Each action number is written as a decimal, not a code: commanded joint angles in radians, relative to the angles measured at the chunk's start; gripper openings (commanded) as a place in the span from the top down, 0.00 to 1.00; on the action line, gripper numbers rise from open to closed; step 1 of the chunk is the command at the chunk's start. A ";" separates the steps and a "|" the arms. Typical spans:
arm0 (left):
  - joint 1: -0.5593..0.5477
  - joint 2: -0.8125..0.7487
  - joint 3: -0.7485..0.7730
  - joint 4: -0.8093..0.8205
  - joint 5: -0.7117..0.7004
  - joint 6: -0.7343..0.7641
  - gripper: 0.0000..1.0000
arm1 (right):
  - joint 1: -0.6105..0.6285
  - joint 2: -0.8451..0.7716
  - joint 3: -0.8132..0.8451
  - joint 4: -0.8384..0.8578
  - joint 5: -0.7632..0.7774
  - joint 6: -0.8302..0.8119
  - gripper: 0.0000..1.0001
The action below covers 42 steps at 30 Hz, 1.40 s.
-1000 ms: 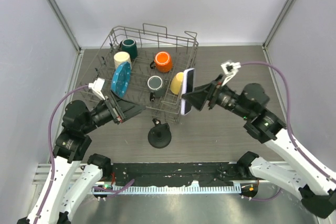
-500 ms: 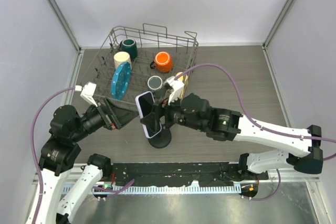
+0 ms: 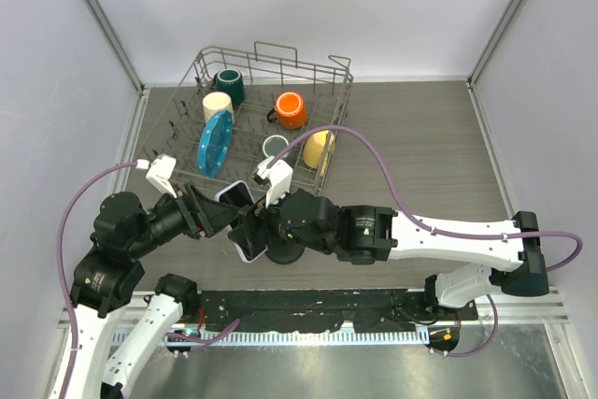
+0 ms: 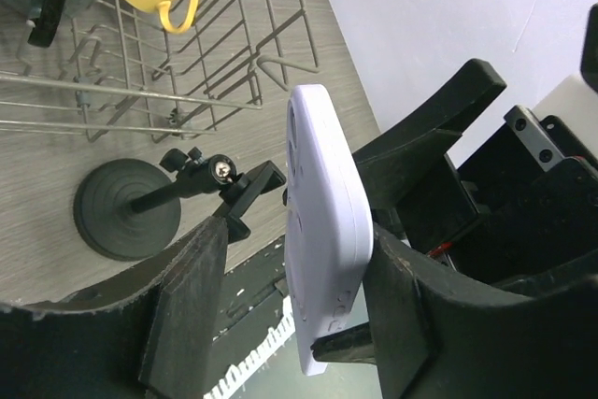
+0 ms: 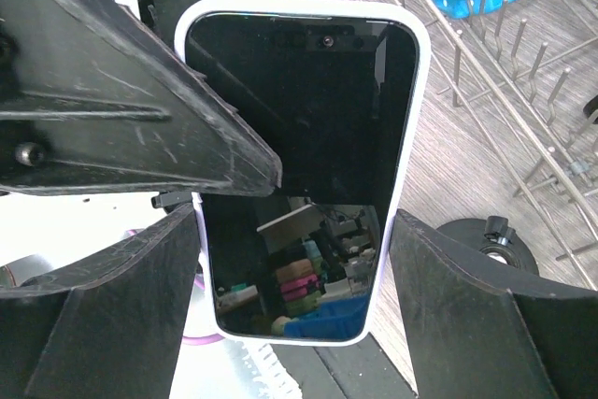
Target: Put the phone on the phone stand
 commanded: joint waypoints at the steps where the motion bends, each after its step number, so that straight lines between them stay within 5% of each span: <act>1: 0.000 -0.006 -0.017 0.013 0.051 0.014 0.45 | 0.015 -0.001 0.077 0.095 0.040 -0.029 0.99; 9: -0.002 0.008 -0.029 0.031 0.090 0.025 0.61 | 0.021 0.027 0.095 0.078 0.011 -0.039 0.99; 13: -0.002 0.015 -0.038 0.046 0.115 0.028 0.89 | 0.021 0.030 0.097 0.061 0.005 -0.046 0.99; 16: -0.002 0.011 -0.043 0.053 0.118 0.030 1.00 | 0.021 0.027 0.098 0.040 0.014 -0.051 0.97; 18: 0.000 0.006 -0.043 0.063 0.118 0.028 1.00 | 0.021 0.023 0.098 0.021 0.018 -0.053 0.80; 20: 0.000 -0.003 -0.048 0.085 0.132 0.023 1.00 | 0.021 0.019 0.100 -0.005 0.011 -0.056 0.49; 26: -0.002 -0.021 -0.064 0.143 0.164 0.013 1.00 | 0.017 -0.033 0.052 -0.066 0.003 -0.057 0.18; 31: 0.000 -0.025 -0.118 0.279 0.268 -0.036 1.00 | -0.020 -0.099 -0.021 -0.069 -0.116 -0.056 0.16; 35: -0.002 -0.029 -0.173 0.472 0.414 -0.137 1.00 | -0.112 -0.138 -0.077 -0.039 -0.381 -0.020 0.17; 42: -0.003 -0.061 -0.169 0.568 0.483 -0.167 1.00 | -0.161 -0.165 -0.176 0.118 -0.609 0.036 0.33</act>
